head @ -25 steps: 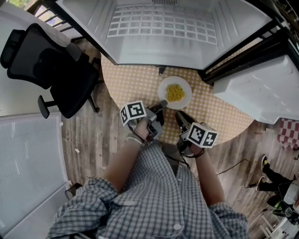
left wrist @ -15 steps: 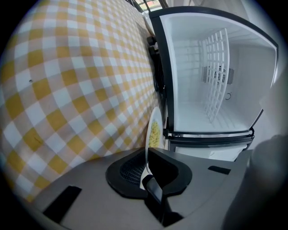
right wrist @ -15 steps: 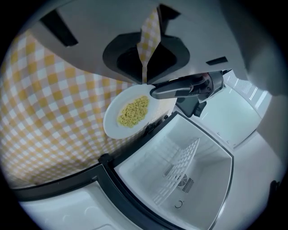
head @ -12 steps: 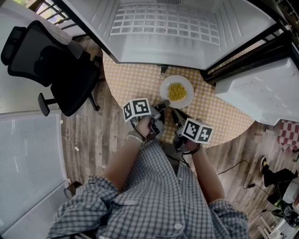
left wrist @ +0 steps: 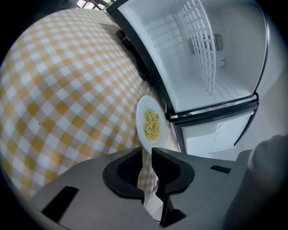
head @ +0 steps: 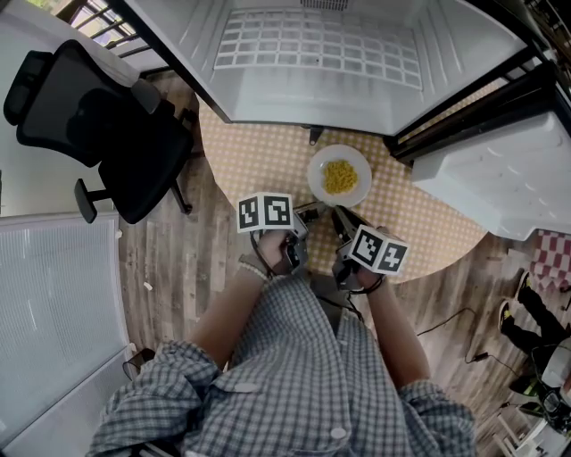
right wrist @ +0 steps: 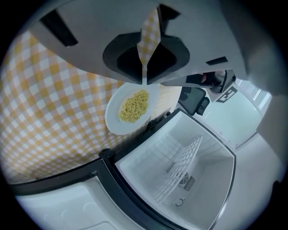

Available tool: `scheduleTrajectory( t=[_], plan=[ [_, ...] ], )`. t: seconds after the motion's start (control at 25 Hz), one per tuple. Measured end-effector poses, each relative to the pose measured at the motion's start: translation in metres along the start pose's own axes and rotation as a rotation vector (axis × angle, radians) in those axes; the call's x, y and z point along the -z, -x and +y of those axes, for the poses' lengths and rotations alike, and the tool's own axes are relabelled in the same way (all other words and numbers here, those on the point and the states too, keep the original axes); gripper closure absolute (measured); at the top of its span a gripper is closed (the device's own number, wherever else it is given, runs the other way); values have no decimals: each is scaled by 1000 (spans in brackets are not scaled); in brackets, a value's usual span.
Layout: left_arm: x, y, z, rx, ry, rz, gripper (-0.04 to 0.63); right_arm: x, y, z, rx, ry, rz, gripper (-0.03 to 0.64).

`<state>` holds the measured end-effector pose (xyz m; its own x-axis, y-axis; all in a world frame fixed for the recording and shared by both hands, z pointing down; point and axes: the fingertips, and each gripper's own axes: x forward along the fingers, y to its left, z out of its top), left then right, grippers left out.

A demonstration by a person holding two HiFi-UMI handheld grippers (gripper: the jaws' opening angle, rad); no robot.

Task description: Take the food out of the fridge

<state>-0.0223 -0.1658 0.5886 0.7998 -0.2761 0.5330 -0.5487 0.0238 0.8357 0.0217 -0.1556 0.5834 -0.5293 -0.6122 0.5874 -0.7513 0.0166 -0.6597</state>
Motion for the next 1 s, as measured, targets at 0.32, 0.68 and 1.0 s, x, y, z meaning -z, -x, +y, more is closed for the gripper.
scheduleTrajectory(
  t=[0.32,0.68,1.0],
  plan=[
    [-12,29,-14,-92,-230,-66,589,-17,21,14,32,159,-51,605],
    [-41,61,-81,-126,-691,-204,591,-65,66,51,112,420,-202,607],
    [-54,85,-144,-95,-948,-306,591,-107,103,91,88,526,-370,607]
  ],
)
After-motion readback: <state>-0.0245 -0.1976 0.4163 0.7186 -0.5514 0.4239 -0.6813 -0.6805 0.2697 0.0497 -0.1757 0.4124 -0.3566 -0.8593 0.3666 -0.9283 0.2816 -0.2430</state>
